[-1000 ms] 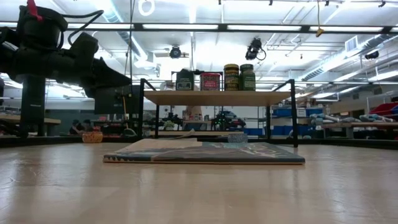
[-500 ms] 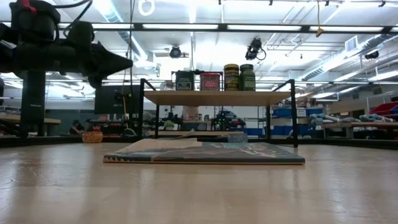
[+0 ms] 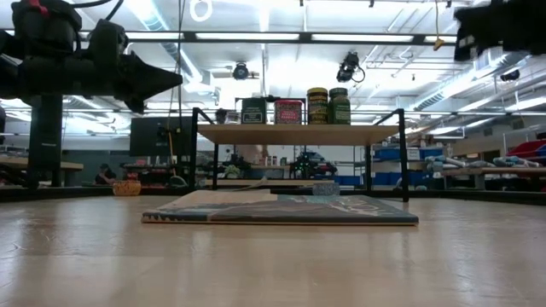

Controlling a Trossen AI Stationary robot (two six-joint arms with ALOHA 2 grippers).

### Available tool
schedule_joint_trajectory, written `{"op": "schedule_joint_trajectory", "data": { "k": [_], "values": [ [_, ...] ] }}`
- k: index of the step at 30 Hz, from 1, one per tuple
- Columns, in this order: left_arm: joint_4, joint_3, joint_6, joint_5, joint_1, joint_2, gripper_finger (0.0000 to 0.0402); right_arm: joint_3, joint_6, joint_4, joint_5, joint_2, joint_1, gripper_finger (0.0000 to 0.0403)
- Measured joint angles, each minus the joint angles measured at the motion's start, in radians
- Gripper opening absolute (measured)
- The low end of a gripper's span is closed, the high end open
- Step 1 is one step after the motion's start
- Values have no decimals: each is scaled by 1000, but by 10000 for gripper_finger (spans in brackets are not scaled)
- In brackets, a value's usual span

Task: Shelf spices
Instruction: Return to Home Position

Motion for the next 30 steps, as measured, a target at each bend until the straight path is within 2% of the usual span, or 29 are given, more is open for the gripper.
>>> {"op": "schedule_joint_trajectory", "data": {
  "k": [5, 9, 16, 22, 30],
  "values": [
    [3, 0, 70, -9, 0, -3, 30, -112, 29, 10, 2, -56, -44, 0],
    [9, -6, 74, -21, 0, -22, 30, -165, 68, 11, -66, -97, -90, 0],
    [-84, -6, 94, -56, 0, -115, 30, -168, 78, -79, -136, -150, -183, 0],
    [-259, -6, 96, -80, 0, -235, 30, -168, 47, -78, -154, -156, -268, 0],
    [-465, -6, 130, -104, 0, -456, 18, -167, 81, -75, -187, -155, -341, 0]
  ]
}}
